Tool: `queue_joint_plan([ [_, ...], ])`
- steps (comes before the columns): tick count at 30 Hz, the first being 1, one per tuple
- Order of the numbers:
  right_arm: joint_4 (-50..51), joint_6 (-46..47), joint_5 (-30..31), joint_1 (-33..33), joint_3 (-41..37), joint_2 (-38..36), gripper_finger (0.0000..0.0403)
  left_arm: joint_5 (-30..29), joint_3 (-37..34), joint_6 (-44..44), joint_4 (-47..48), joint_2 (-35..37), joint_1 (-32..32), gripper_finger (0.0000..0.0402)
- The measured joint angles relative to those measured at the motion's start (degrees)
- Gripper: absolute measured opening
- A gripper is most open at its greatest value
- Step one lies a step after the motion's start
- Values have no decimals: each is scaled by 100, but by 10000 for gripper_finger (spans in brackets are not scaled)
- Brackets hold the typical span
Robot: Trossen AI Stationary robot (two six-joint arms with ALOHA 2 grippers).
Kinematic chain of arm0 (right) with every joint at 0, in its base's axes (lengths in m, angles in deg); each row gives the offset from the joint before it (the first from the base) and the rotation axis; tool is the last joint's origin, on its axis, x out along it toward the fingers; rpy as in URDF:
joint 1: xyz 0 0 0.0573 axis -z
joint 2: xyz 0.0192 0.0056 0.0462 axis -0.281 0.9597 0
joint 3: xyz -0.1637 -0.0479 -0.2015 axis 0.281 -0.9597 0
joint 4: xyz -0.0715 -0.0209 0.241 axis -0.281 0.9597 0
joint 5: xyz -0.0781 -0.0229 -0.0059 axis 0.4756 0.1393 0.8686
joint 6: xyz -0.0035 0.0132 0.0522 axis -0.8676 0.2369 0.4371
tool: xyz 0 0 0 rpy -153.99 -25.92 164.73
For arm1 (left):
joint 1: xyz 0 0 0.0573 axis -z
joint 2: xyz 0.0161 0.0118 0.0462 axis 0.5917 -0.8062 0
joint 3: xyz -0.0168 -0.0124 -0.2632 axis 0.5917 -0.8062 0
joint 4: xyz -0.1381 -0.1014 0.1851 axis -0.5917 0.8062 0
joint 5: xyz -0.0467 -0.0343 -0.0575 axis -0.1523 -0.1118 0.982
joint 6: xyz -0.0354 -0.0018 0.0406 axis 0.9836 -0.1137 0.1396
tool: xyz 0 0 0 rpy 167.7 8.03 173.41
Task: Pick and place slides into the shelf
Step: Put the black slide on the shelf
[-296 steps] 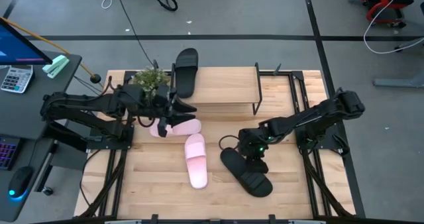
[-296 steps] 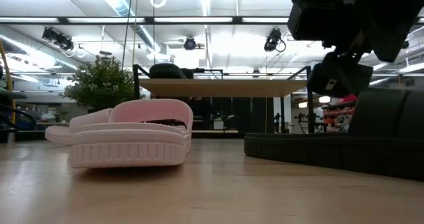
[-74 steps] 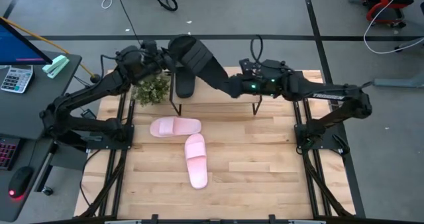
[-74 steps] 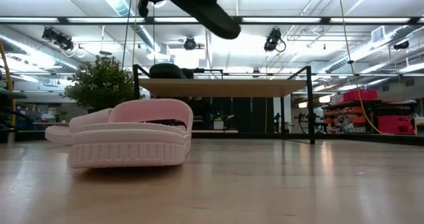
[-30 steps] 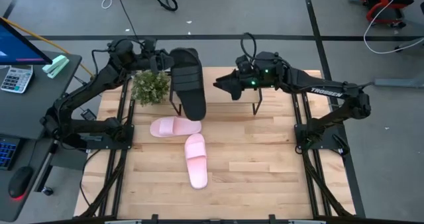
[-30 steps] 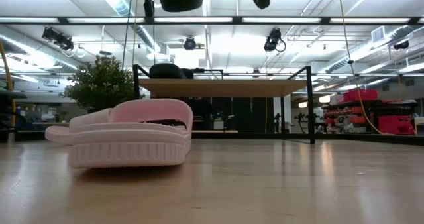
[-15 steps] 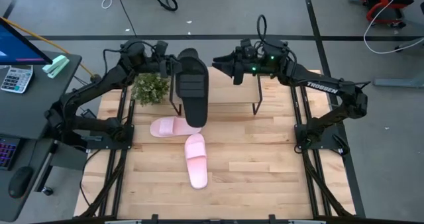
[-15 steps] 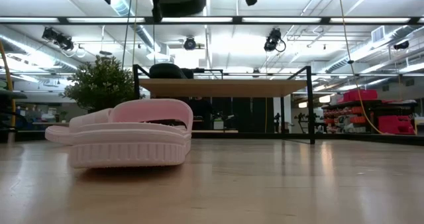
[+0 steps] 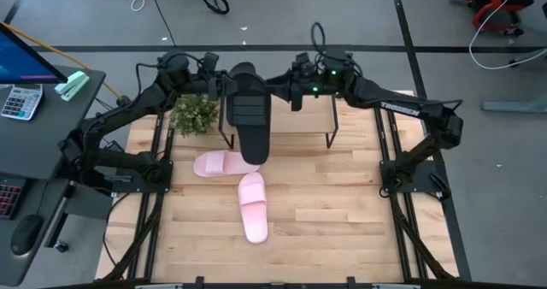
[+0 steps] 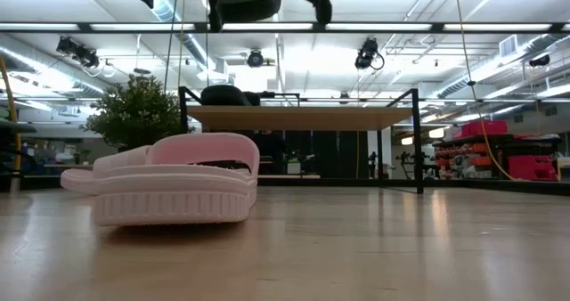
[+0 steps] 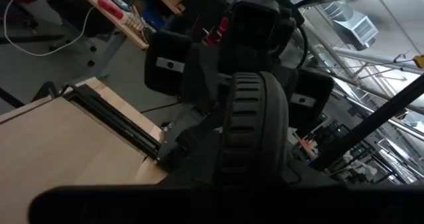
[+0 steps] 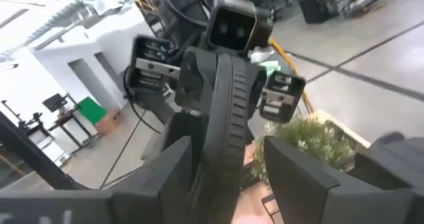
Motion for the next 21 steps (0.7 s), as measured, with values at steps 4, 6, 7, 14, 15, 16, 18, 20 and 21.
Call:
queue_joint_plan([
  [4, -28, 19, -195, 0, 436, 309, 195, -42, 0, -23, -18, 0, -2, 67],
  [6, 35, 45, -310, -4, 688, 472, 194, -44, 0, -27, -17, 7, -2, 82],
  [7, 109, 49, -344, -4, 839, 556, 193, -39, 0, -29, -17, 4, -2, 88],
  [14, 1206, -216, -675, 2, 1992, 1190, 168, -19, 0, -44, -14, 10, 0, 68],
  [15, 1388, -269, -718, 0, 2118, 1269, 163, -20, 0, -46, -5, 9, 2, 63],
  [16, 1516, -323, -744, -5, 2223, 1338, 156, -17, 0, -46, 3, 9, 2, 60],
  [18, 1629, -370, -758, -1, 2337, 1408, 138, 2, 0, -50, 11, 9, 0, 60],
  [20, 1614, -372, -760, 24, 2352, 1418, 113, -45, 0, -57, -17, 9, 0, 68],
  [21, 1635, -372, -741, 36, 2352, 1418, 98, -47, 0, -63, -10, 9, 0, 76],
])
